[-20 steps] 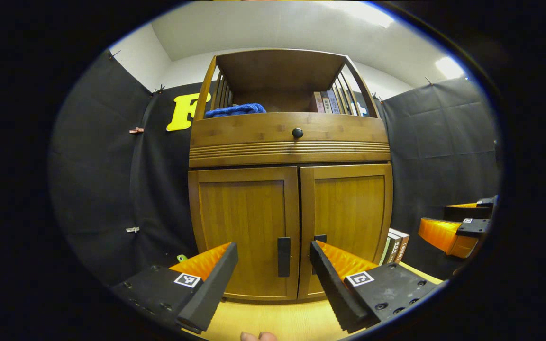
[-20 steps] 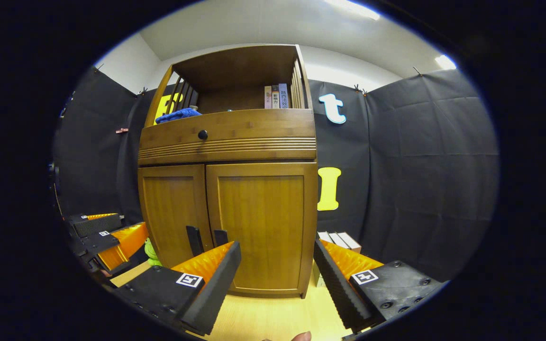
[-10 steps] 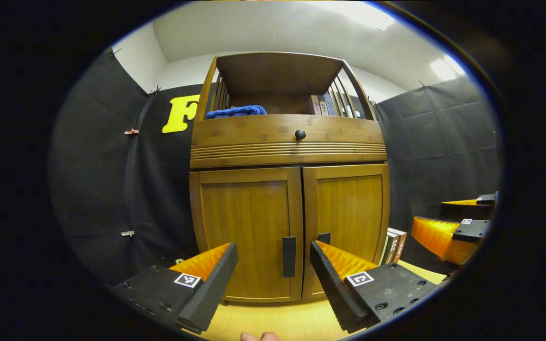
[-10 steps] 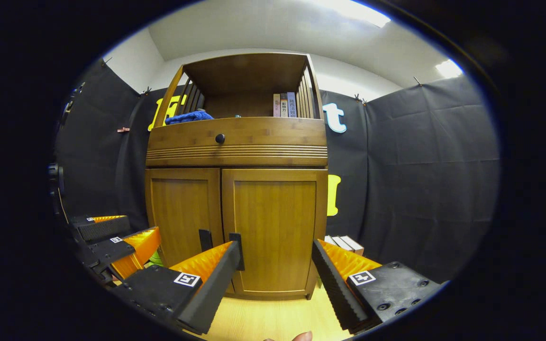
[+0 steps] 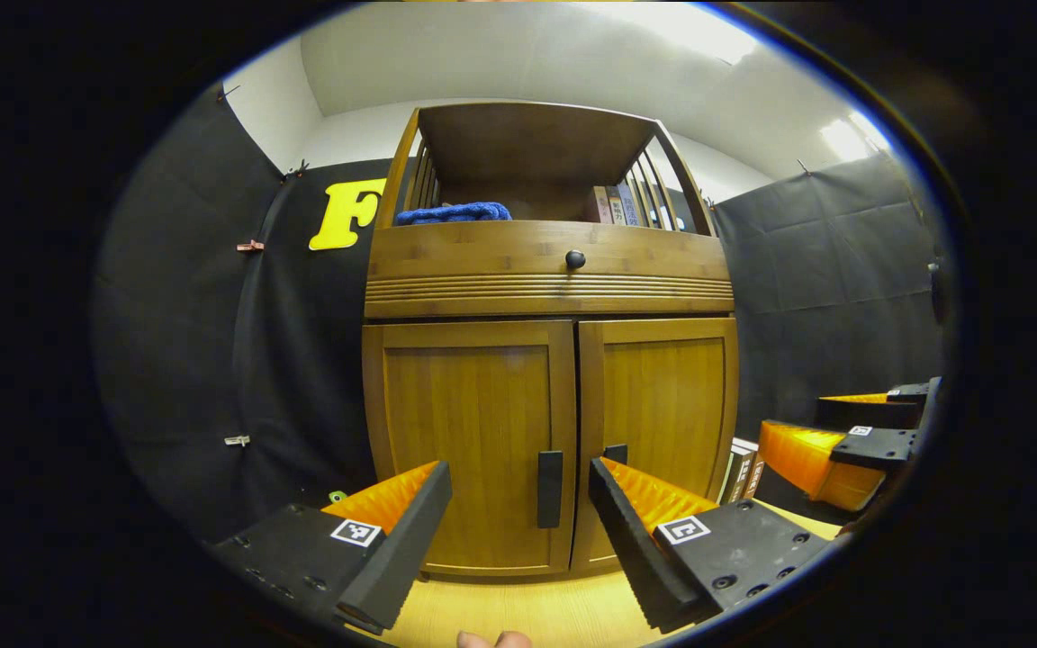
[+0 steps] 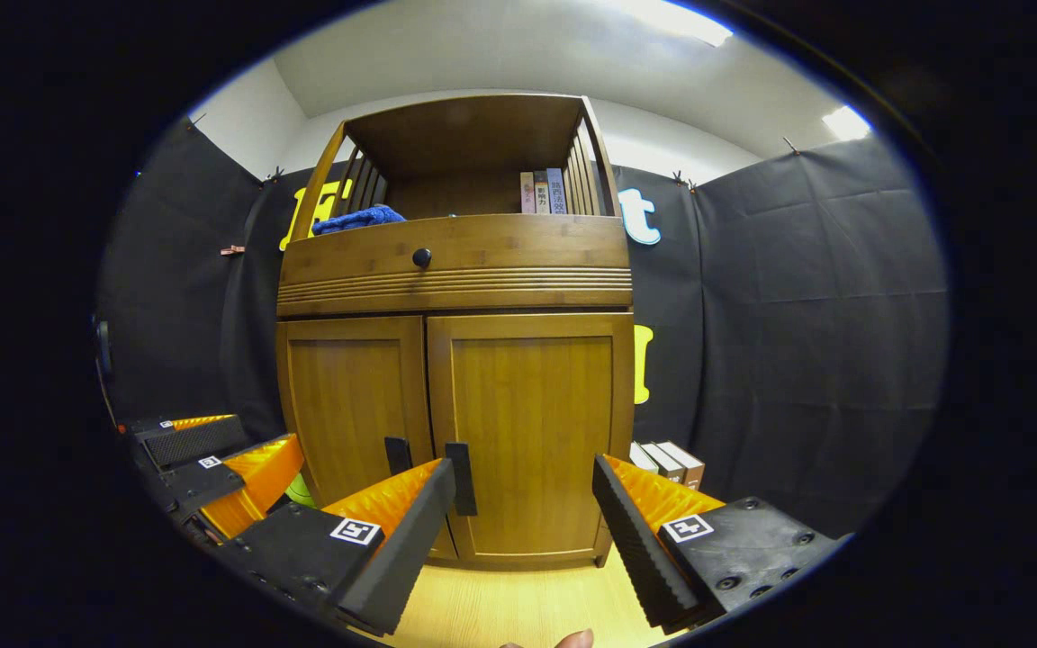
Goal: Open the right door of the double-door shoe cabinet with the right hand, and open the left door with the left hand.
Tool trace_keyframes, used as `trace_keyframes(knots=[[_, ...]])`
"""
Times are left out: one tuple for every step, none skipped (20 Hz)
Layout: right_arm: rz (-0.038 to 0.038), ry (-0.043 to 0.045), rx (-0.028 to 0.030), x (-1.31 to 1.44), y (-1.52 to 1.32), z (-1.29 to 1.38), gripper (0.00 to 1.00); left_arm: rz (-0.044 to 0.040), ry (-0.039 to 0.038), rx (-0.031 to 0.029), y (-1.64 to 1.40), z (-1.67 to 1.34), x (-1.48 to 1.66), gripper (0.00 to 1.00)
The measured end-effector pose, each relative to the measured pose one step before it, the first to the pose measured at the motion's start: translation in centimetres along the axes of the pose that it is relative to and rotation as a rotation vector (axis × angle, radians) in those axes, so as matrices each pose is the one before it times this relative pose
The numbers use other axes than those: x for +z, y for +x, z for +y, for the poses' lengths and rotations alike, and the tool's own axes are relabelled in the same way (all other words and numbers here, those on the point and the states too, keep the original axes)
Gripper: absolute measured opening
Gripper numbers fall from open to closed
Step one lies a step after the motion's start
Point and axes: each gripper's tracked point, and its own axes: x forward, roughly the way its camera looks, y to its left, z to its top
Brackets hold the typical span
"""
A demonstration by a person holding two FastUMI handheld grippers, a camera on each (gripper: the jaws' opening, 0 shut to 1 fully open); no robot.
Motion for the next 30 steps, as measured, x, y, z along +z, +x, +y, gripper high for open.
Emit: trace_keyframes(knots=[[0.00211, -0.0007, 0.00556, -0.364, 0.919, 0.309, 0.98, 0.00105, 0.00219, 0.00276, -0.133, 0.108, -0.052, 0.96], [-0.0002, -0.00591, 0.00465, -0.293, 0.937, 0.293, 0.98, 0.00094, 0.00002, 0.00069, -0.168, 0.079, -0.272, 0.96], [0.00082, -0.00323, 0.0065, -0.309, 0.916, 0.292, 0.98, 0.00121, -0.00129, 0.00118, -0.107, 0.114, -0.01, 0.96], [0.00383, 0.00674, 0.01605, -0.442, 0.917, 0.524, 0.98, 0.00436, -0.00071, 0.00202, -0.037, 0.138, -0.12, 0.95], [0.00977, 0.01287, 0.01222, -0.579, 0.941, 0.538, 0.98, 0.00413, 0.00154, 0.00362, 0.033, 0.313, -0.12, 0.95], [0.01292, 0.01943, 0.00638, -0.548, 0.907, 0.344, 0.98, 0.0039, 0.0038, 0.00389, -0.191, 0.17, -0.259, 0.95], [0.01385, 0.02392, 0.00114, -0.649, 0.958, 0.223, 0.98, 0.00231, 0.00485, 0.00556, -0.136, 0.309, -0.042, 0.95], [0.01301, 0.02504, 0.00777, -0.576, 1.056, 0.414, 0.98, 0.00315, 0.0021, 0.00545, 0.1, 0.316, -0.151, 0.95], [0.01393, 0.01564, 0.00988, -0.644, 1.109, 0.457, 0.98, 0.00194, -0.00247, 0.00431, 0.115, 0.213, -0.13, 0.95], [0.02255, 0.00336, 0.00771, -0.859, 1.117, 0.45, 0.98, 0.00402, -0.00499, 0.00151, 0.014, 0.318, -0.411, 0.95], [0.02768, -0.004, 0.00768, -0.87, 0.962, 0.375, 0.98, 0.00795, -0.00695, 0.00262, 0.021, 0.263, -0.261, 0.96], [0.02927, -0.00384, -0.00022, -1.028, 0.967, 0.146, 1.0, 0.00942, -0.00617, 0.00263, 0.035, 0.28, -0.384, 0.95], [0.0289, 0.00162, -0.0054, -1.152, 1.033, 0.145, 0.98, 0.00542, -0.00314, 0.0055, 0.06, 0.334, -0.172, 0.96], [0.01689, 0.00833, -0.00103, -0.796, 0.965, 0.218, 0.98, 0.00263, -0.00003, 0.00619, 0.211, 0.414, -0.28, 0.96], [0.01771, 0.00465, -0.00396, -0.985, 1.189, -0.009, 0.98, 0.0003, 0.00161, 0.00735, 0.198, 0.4, -0.076, 0.95], [0.01736, -0.00021, -0.006, -0.817, 0.974, 0.145, 0.98, 0.00146, 0.00157, 0.00301, 0.14, 0.344, -0.239, 0.96], [0.00911, -0.00708, 0.00069, -0.553, 0.91, 0.308, 0.96, 0.00285, 0.00117, 0.00434, -0.059, 0.037, -0.223, 0.96], [0.00299, -0.01473, 0.0048, -0.443, 0.819, 0.386, 0.87, 0.00384, -0.00033, 0.0032, 0.064, 0.073, -0.178, 0.96], [0.0073, -0.01867, -0.00641, -0.367, 0.805, 0.093, 0.87, 0.00416, -0.00089, 0.0018, 0.135, 0.131, -0.134, 0.96], [0.00802, -0.00896, 0.00101, -0.634, 0.281, -0.033, 0.8, 0.00597, -0.00207, 0.00348, 0.055, 0.391, -0.383, 0.96], [-0.00025, -0.00646, -0.01098, -0.08, 0.274, -0.081, 0.79, 0.00469, -0.0022, 0.00096, 0.204, 0.386, -0.268, 0.96], [-0.00028, -0.00619, -0.01062, -0.035, 0.675, -0.099, 0.79, 0.00435, -0.00178, 0.00192, 0.091, 0.404, -0.383, 0.95], [0.00896, -0.00301, -0.02349, -0.537, 1.609, -0.095, 0.65, 0.00391, -0.00208, 0.00458, 0.106, 0.372, -0.14, 0.96], [0.00191, 0.01264, -0.00339, -0.19, 0.379, 0.266, 0.51, 0.00696, -0.00478, 0.0067, 0.081, 0.366, -0.178, 0.96], [-0.00363, 0.01019, -0.00705, 0.08, 0.321, 0.076, 0.4, 0.00429, -0.00683, 0.00277, -0.083, 0.323, -0.09, 0.96], [0.0014, 0.00632, -0.01267, 0.072, 0.05, -0.232, 0.43, 0.00017, -0.00594, 0.00548, -0.005, 0.294, -0.005, 0.96], [-0.00536, -0.00214, 0.00017, -0.691, 0.654, 0.001, 0.43, 0.00017, -0.00555, 0.00564, -0.056, 0.29, 0.119, 0.96], [-0.01494, -0.00008, -0.00138, 0.679, -0.932, -0.147, 0.35, 0.00078, -0.00427, 0.00166, 0.031, 0.294, -0.008, 0.96], [-0.00305, -0.00854, 0.00252, -0.05, 0.28, -0.04, 0.35, -0.00131, -0.00195, 0.00348, -0.084, 0.232, 0.225, 0.96], [-0.00003, -0.01696, 0.0019, 0.131, -0.214, -0.067, 0.29, -0.00396, -0.00093, 0.00064, -0.095, 0.136, 0.15, 0.96]])
